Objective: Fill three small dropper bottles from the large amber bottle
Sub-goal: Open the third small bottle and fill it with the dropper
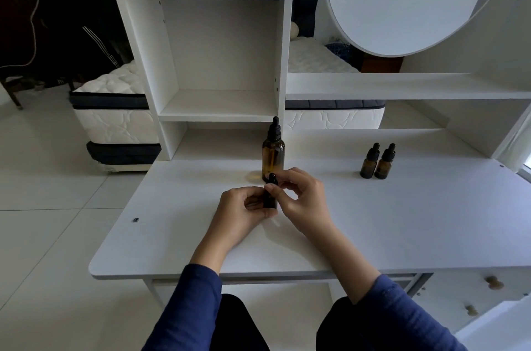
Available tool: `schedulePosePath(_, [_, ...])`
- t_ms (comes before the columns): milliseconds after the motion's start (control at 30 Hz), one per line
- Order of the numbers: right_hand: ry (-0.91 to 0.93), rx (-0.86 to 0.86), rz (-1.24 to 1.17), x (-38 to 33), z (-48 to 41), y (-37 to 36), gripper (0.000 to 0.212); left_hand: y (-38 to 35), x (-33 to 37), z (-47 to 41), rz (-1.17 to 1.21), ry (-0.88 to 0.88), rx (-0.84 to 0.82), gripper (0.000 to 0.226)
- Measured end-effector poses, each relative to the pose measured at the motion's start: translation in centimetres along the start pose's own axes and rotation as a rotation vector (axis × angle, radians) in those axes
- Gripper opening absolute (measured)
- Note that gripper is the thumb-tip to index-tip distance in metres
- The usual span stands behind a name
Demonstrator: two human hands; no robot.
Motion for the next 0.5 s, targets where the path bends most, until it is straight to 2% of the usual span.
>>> schedulePosePath(267, [-0.038, -0.088, -0.113, 0.39, 0.34, -0.08, 0.023, -0.08, -0.15, 0.02, 0.031, 0.026, -0.012, 0.027])
schedulePosePath(500, [0.078, 0.075, -0.086, -0.35, 0.27, 0.32, 0.018, -0.10, -0.11, -0.04, -0.008, 0.022, -0.008, 0.028])
Point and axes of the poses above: each hand's wrist, its own z-axis away from the middle knuckle, its own y-axis out of the back of the hand, x = y × z, the point moved 4 cm from there along -z, towards the middle knuckle, and after that the axes turned 2 degrees about -x, right-handed, at the moved point
